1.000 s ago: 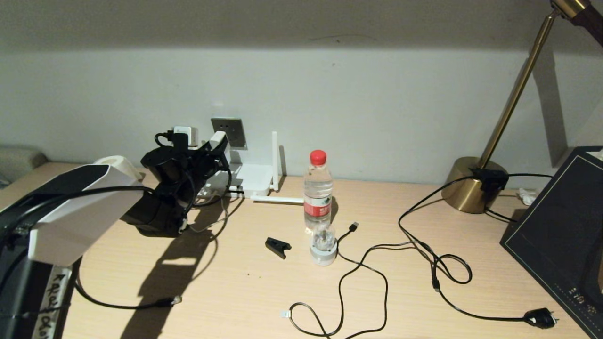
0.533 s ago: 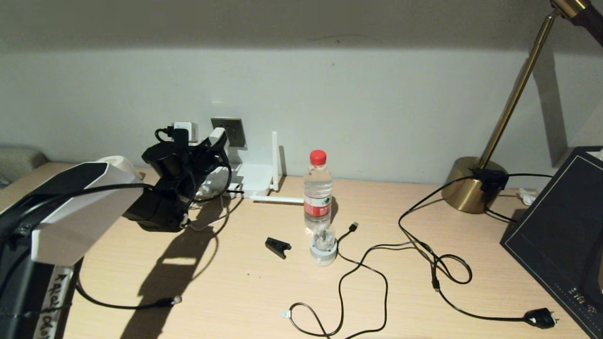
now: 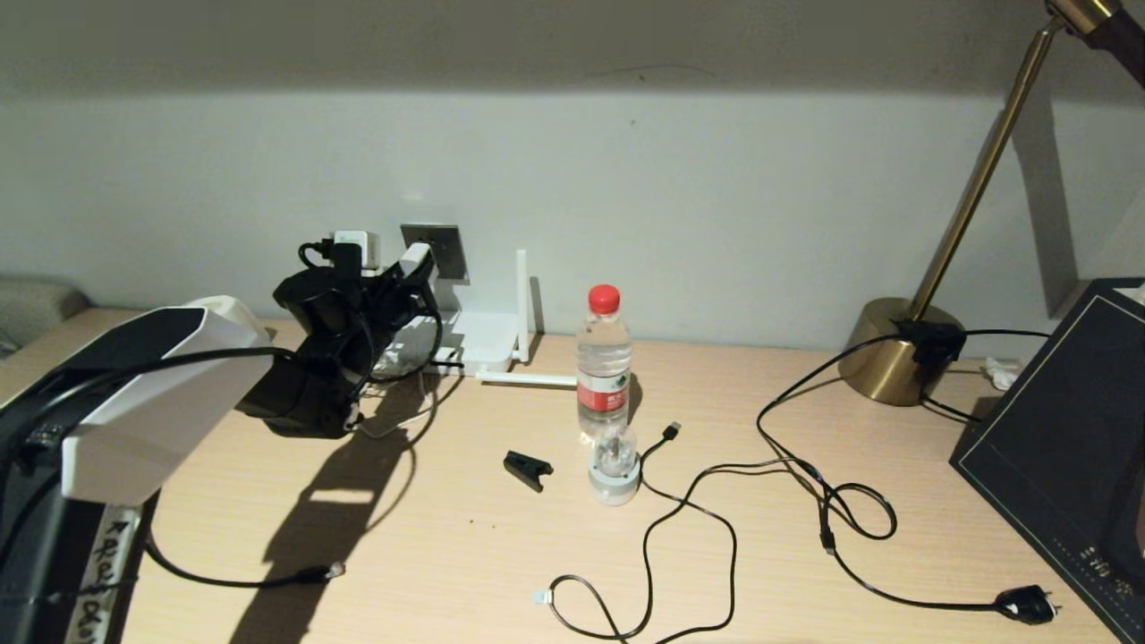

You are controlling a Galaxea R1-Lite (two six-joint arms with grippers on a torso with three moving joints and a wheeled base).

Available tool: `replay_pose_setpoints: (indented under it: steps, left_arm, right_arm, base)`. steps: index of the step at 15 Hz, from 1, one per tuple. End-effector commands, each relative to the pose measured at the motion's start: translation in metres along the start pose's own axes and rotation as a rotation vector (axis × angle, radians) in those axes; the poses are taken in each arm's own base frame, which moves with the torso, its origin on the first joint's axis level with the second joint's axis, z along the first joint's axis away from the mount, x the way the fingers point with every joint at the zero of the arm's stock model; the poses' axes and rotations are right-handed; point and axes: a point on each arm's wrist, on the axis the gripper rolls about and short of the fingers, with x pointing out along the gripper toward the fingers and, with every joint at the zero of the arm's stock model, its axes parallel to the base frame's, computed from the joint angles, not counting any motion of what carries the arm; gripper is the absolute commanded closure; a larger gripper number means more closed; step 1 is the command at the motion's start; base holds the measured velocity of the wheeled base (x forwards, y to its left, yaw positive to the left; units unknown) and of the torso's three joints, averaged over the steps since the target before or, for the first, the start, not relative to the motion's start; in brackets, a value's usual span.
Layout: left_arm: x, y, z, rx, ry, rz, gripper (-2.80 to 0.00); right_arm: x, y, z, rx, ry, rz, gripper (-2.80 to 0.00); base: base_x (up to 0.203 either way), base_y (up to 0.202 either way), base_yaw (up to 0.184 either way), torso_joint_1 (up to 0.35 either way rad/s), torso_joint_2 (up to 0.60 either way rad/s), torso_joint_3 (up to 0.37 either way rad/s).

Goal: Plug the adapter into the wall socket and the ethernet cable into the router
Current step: Align plug and socket, then plug plug into socket

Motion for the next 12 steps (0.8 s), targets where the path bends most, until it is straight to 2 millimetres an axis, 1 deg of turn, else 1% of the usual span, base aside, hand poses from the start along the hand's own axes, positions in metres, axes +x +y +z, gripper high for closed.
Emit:
replay_pose_setpoints:
  steps: [1, 12]
  left_arm:
    - [0.0002, -0.0012, -0.0012, -0.001, 0.000, -0.003, 0.00]
    - [0.0031, -0.0004, -0.0003, 0.000, -0.012, 0.024, 0.00]
  right_arm:
    - [0.0020, 0.0000, -0.0099, -0.001, 0.036, 0.001, 0.00]
    - [0.0020, 0.0000, -0.0099, -0.001, 0.036, 0.001, 0.00]
  base:
    - [0.000, 0.000, 0.000, 0.000, 0.00, 0.000]
    - [0.000, 0.000, 0.000, 0.000, 0.00, 0.000]
